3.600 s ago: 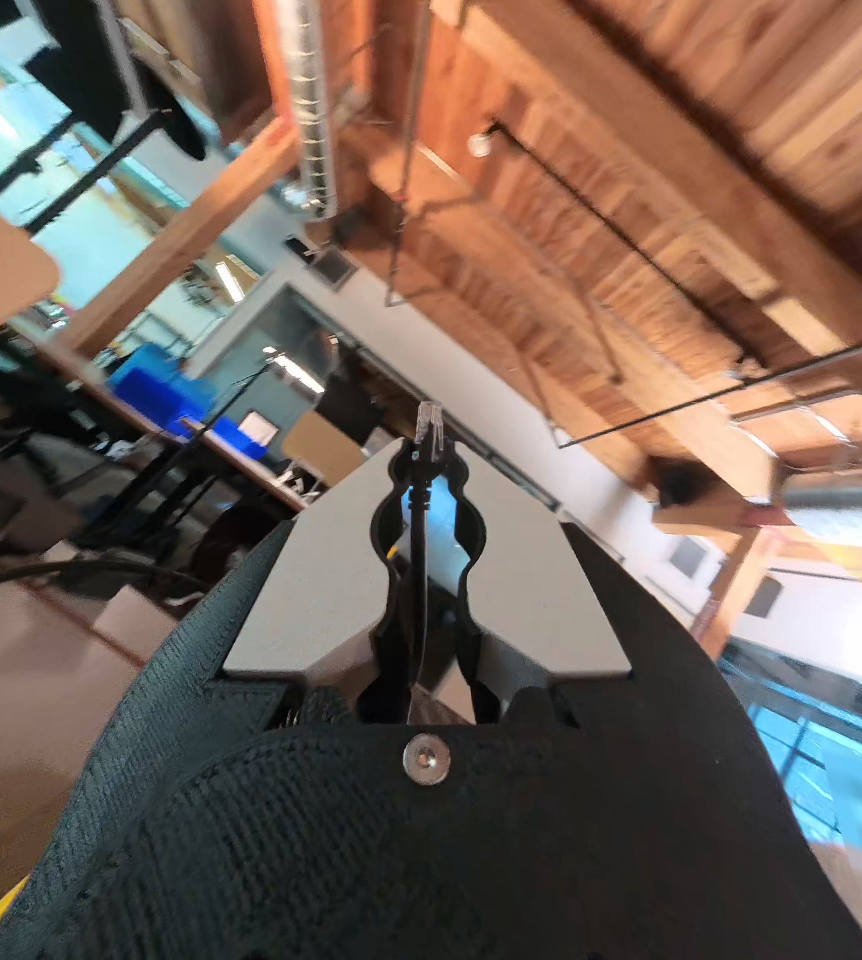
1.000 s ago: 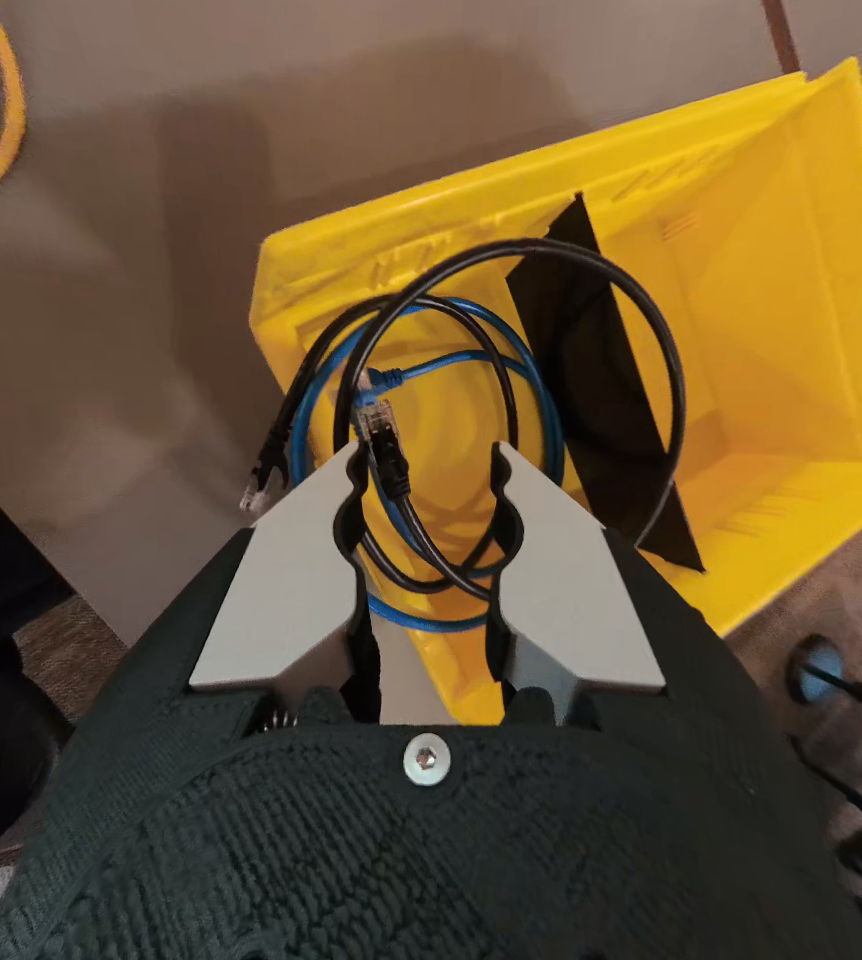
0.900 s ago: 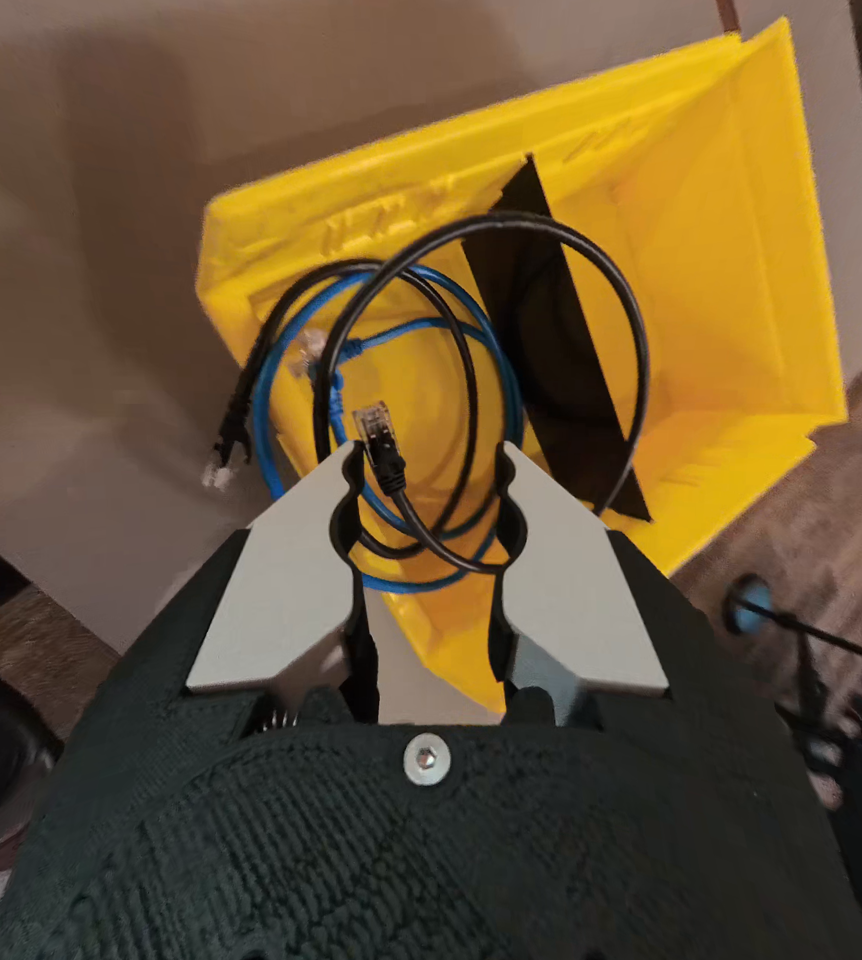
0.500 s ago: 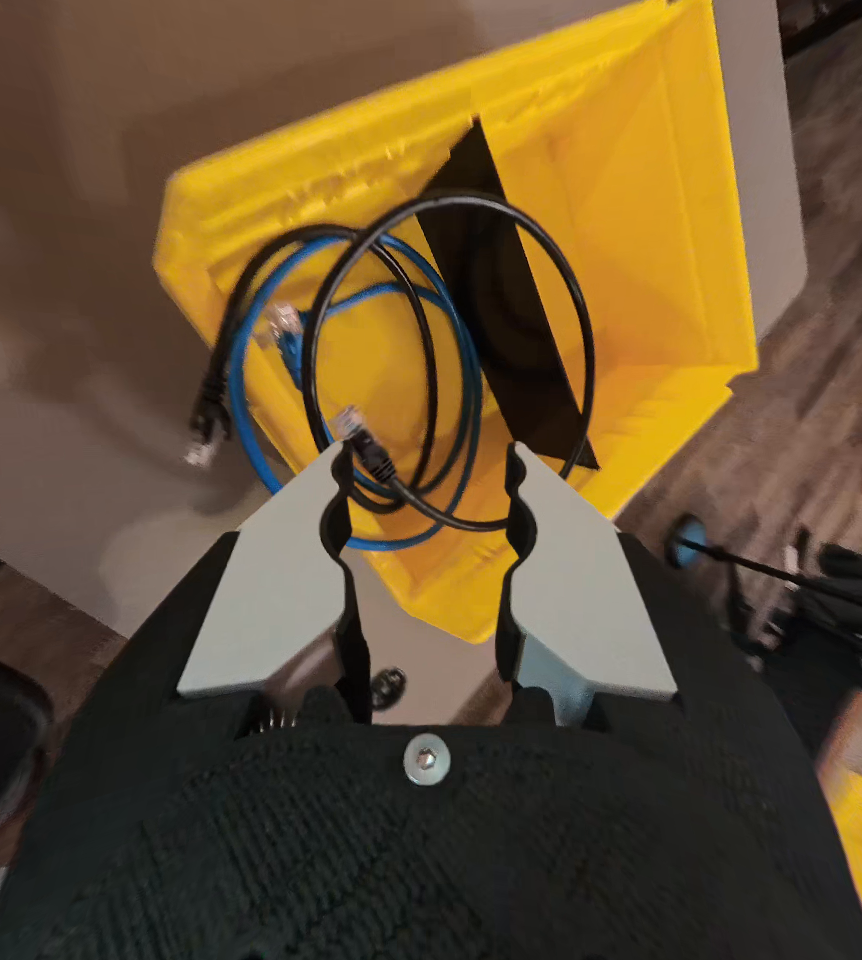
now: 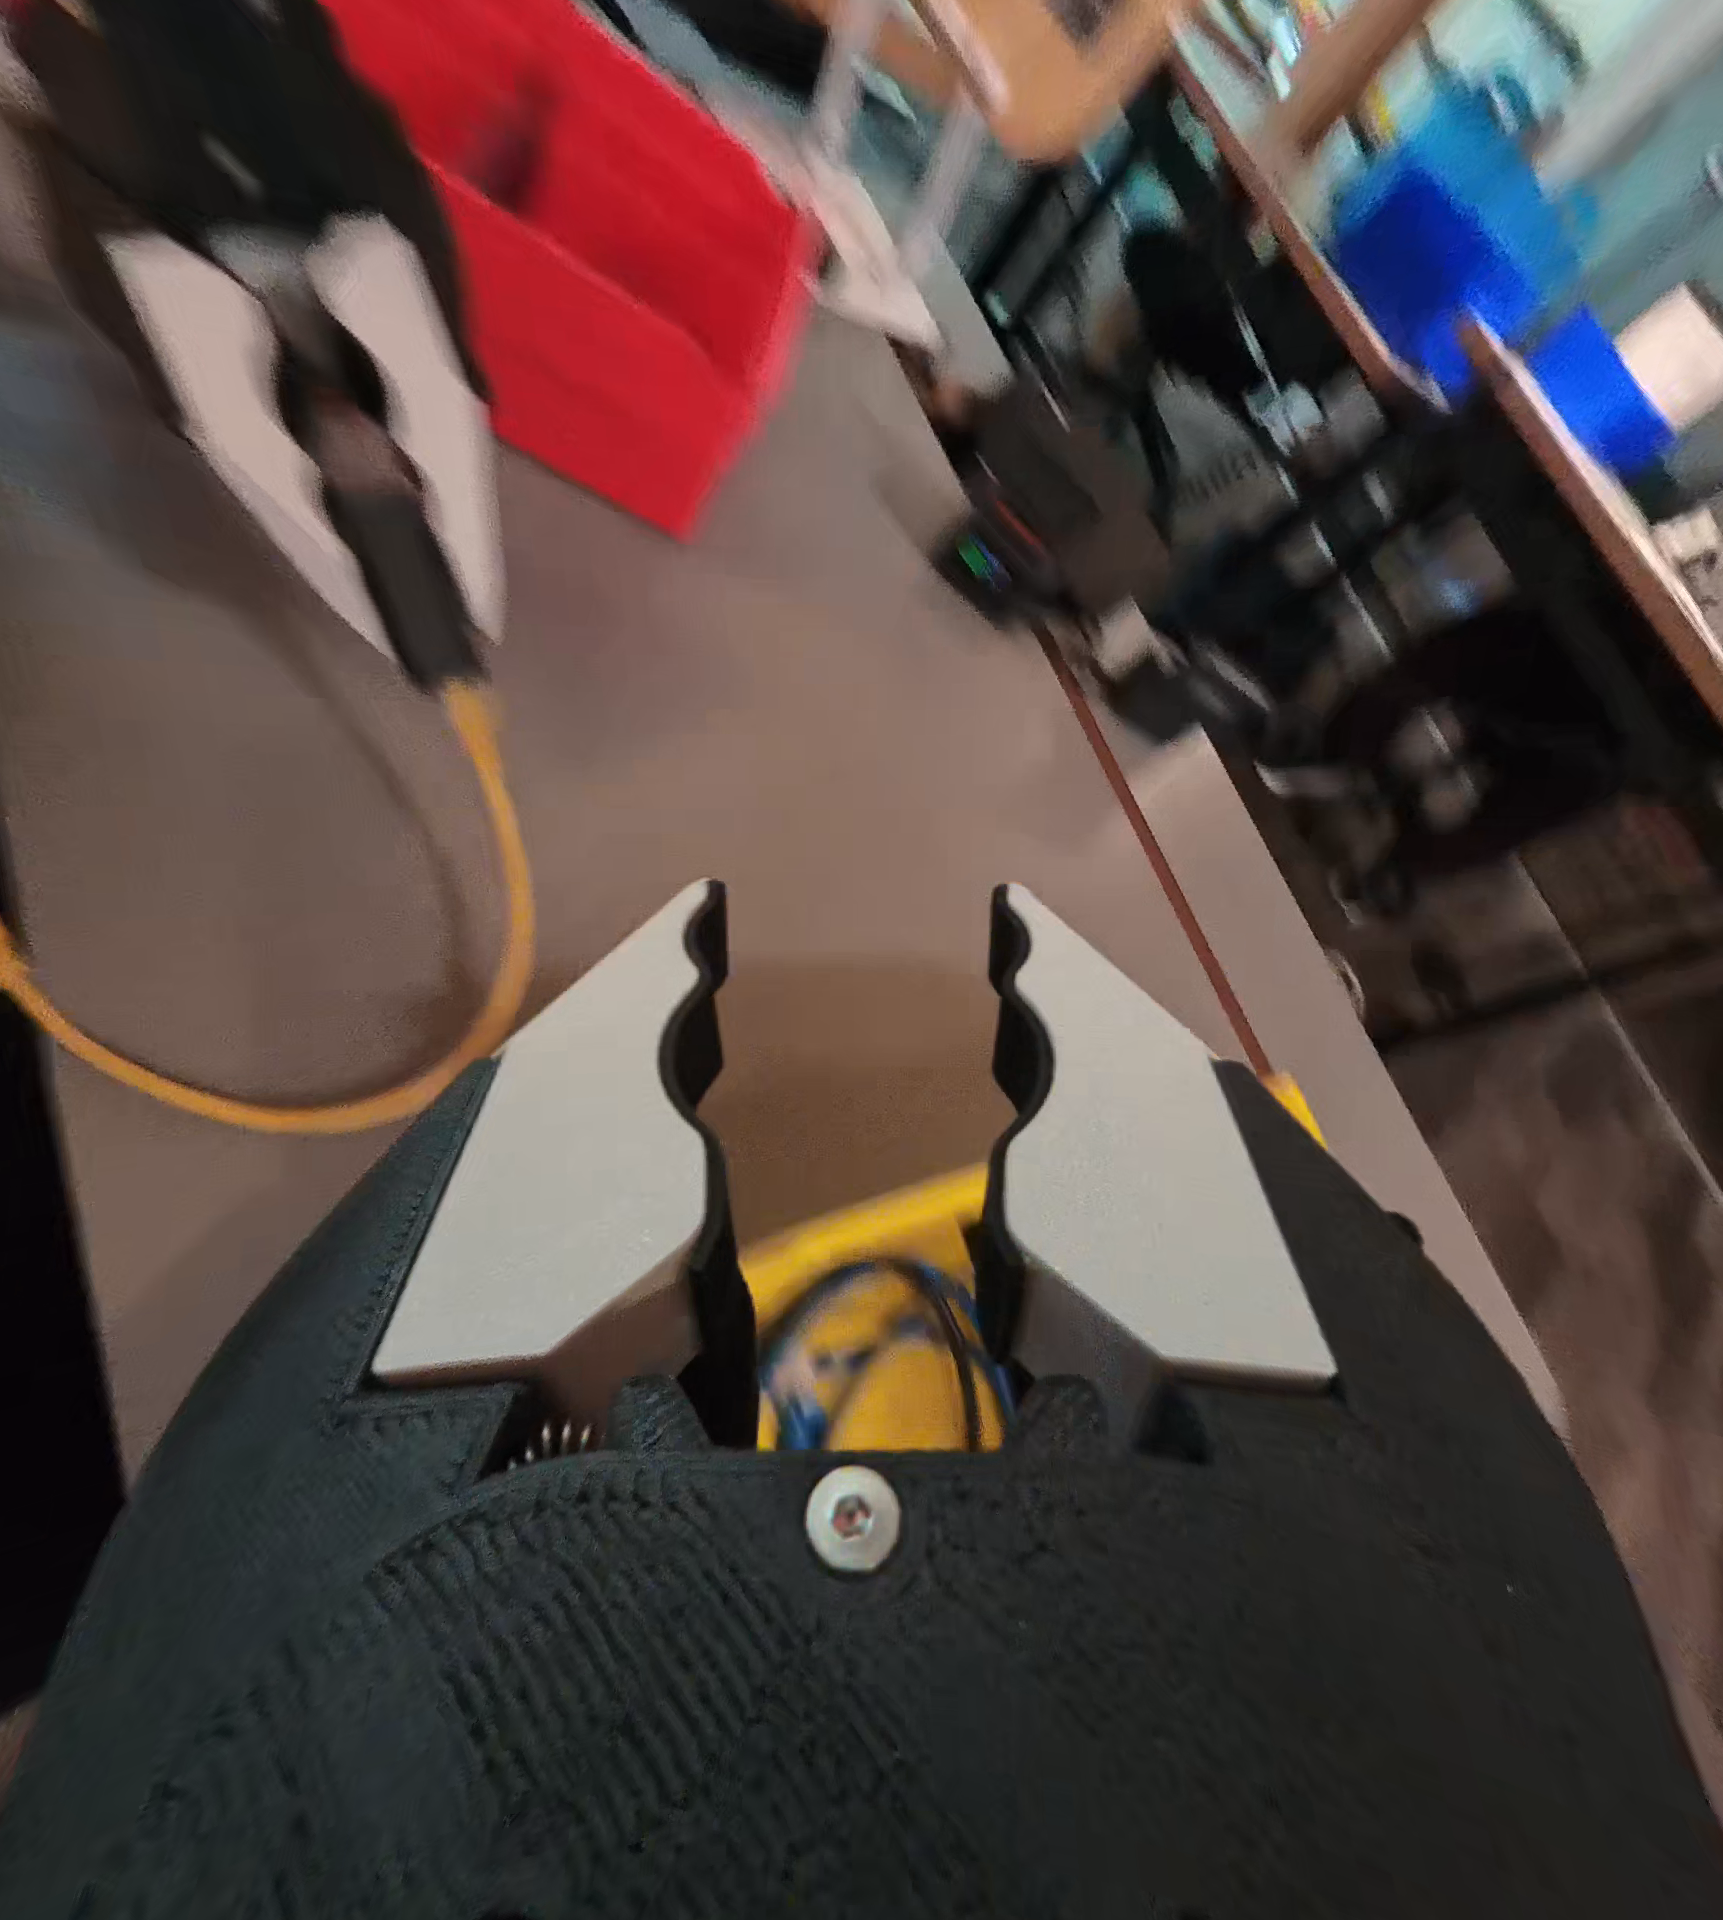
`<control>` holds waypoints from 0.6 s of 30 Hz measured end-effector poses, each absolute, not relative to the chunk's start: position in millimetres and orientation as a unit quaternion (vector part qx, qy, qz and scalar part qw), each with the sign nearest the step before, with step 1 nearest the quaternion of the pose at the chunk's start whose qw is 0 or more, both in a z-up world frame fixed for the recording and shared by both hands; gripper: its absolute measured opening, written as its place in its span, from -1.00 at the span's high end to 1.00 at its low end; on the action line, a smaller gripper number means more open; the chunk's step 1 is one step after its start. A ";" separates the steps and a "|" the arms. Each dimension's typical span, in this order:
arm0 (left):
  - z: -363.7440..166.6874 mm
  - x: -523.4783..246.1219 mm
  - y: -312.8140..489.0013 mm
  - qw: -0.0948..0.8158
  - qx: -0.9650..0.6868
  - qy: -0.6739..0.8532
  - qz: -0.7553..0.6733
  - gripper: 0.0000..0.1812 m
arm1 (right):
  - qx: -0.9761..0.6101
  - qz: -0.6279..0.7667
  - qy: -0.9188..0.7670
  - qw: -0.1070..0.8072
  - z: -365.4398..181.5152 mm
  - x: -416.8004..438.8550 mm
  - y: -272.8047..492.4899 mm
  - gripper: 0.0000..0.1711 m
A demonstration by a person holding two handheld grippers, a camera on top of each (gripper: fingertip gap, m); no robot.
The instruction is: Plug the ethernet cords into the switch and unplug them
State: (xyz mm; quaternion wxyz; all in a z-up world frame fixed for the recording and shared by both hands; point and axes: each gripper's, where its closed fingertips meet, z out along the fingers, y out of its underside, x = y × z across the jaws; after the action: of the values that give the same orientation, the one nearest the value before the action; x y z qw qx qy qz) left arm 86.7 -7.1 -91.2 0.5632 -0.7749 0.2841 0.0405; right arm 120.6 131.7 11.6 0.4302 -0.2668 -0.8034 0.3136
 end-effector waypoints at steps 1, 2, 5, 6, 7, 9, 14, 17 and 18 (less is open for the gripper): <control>-86.7 90.4 -4.2 0.571 -0.767 0.290 0.053 0.77 | -0.238 0.342 -0.808 0.418 10.8 119.8 106.5 0.41; -80.9 94.0 -1.6 0.582 -0.756 0.294 0.064 0.77 | -0.215 0.359 -0.816 0.399 5.4 119.7 84.7 0.46; -61.6 105.5 1.7 0.620 -0.724 0.295 0.065 0.77 | -0.178 0.358 -0.846 0.353 -25.3 117.4 44.3 0.45; -55.4 108.9 1.5 0.633 -0.715 0.292 0.056 0.77 | -0.170 0.357 -0.848 0.353 -32.5 114.2 37.1 0.47; -49.5 112.4 0.5 0.646 -0.704 0.291 0.043 0.77 | -0.164 0.361 -0.847 0.354 -37.8 111.5 30.2 0.49; -38.1 117.8 -2.6 0.673 -0.683 0.283 0.012 0.77 | -0.157 0.381 -0.840 0.353 -43.2 107.8 18.1 0.53; -15.2 126.4 -12.0 0.721 -0.636 0.266 -0.065 0.77 | -0.140 0.411 -0.831 0.346 -49.0 109.1 -2.9 0.75; -6.2 127.7 -16.0 0.738 -0.617 0.260 -0.083 0.77 | -0.128 0.429 -0.816 0.367 -41.2 109.6 -8.8 0.83; -4.8 127.5 -16.9 0.741 -0.614 0.258 -0.086 0.77 | -0.126 0.435 -0.812 0.368 -38.8 110.4 -10.1 0.85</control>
State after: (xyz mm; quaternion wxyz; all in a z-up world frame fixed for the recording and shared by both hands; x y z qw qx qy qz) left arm 127.5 -16.9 -4.8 0.7406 -0.6143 0.2584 -0.0857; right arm 110.4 -10.1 -38.8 0.3685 -0.1262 -0.8121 0.4346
